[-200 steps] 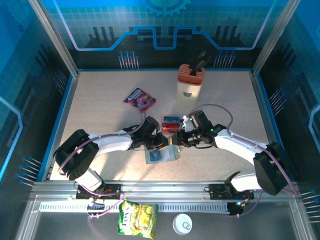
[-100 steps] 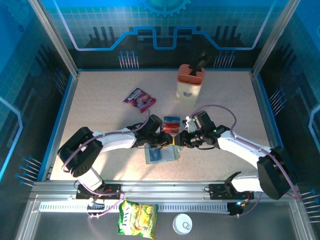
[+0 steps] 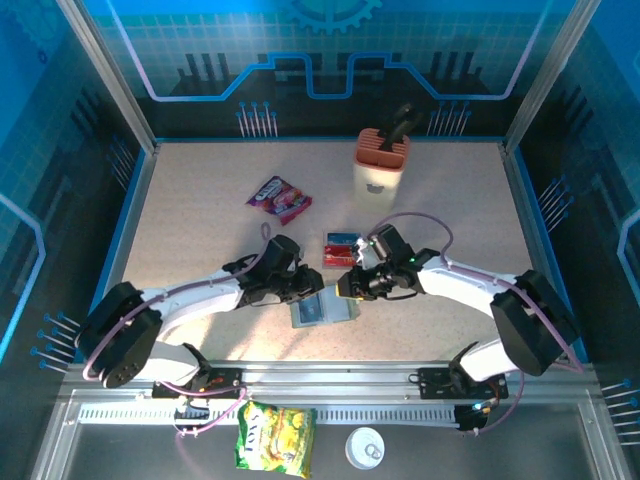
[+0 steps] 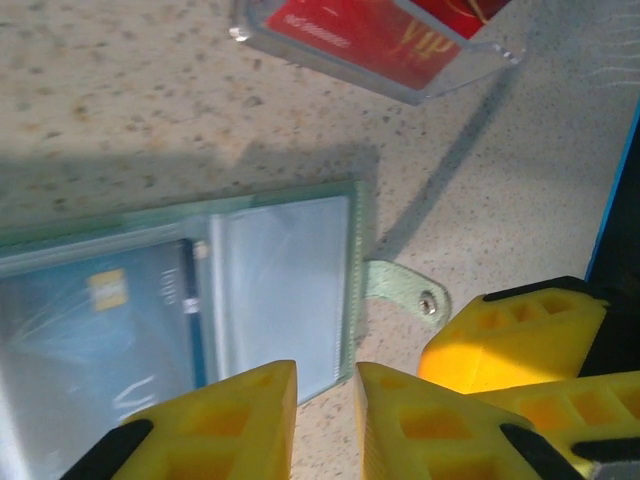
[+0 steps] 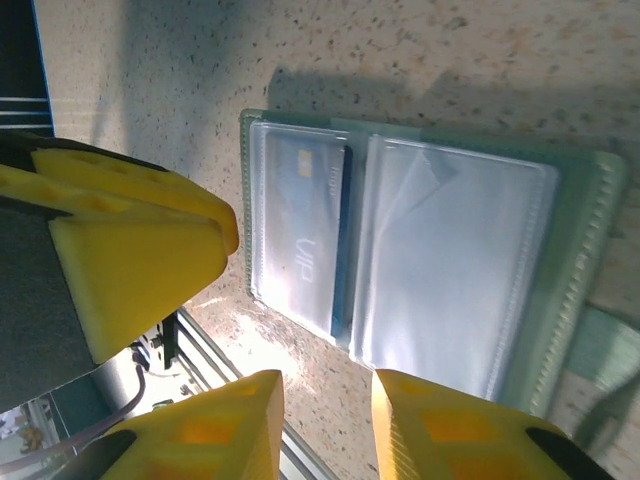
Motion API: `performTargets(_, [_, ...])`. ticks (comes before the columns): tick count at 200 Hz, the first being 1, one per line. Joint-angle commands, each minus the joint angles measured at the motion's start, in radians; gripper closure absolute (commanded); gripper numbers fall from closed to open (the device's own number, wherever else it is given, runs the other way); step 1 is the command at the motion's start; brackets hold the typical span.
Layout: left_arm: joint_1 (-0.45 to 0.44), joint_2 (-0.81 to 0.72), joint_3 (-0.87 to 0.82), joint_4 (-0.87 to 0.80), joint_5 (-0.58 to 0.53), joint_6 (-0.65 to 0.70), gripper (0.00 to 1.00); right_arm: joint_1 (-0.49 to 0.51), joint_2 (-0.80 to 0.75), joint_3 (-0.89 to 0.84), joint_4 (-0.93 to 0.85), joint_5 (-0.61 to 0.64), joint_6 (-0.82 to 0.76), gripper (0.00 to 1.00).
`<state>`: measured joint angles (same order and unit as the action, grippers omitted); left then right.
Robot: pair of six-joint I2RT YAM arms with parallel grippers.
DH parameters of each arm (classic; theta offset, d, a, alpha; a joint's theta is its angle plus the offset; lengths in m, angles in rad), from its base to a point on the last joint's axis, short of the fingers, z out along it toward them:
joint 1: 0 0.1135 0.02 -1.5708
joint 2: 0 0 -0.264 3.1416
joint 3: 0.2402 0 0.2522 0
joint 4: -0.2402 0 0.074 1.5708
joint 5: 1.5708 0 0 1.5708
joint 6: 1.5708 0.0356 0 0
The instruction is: Take the credit cards out of the card holder
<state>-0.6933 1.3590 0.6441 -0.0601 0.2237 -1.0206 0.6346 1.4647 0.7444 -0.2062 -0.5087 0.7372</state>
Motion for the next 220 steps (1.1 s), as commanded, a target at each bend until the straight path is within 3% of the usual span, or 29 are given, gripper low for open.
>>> performTargets(1, [0.015, -0.063, -0.059, -0.061, -0.041, 0.006, 0.81, 0.033, 0.047, 0.038, 0.041, -0.021, 0.020, 0.71])
performTargets(75, [0.022, -0.108, -0.175, -0.026, -0.041, -0.030, 0.93, 0.089, 0.186, 0.106, 0.068, -0.044, 0.015, 0.73])
performTargets(220, [0.027, 0.004, -0.189, -0.047, -0.058, 0.014, 0.99, 0.113, 0.284, 0.130, 0.097, -0.057, 0.015, 0.73])
